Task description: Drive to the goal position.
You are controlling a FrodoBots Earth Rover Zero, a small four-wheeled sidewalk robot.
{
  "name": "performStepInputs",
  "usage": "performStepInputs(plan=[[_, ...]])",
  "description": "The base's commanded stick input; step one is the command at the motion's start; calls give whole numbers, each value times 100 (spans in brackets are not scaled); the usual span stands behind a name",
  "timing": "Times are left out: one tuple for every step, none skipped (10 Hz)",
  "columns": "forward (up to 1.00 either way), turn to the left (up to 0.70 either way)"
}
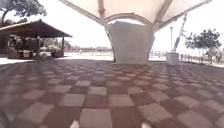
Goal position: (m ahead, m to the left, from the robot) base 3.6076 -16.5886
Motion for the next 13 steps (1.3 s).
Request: performStepInputs(plan=[[85, -34], [85, -34], [85, -34], [85, -34], [85, -34], [85, -34], [85, -34], [85, -34], [85, -34], [85, -34], [85, -34], [85, -34], [85, -34]])
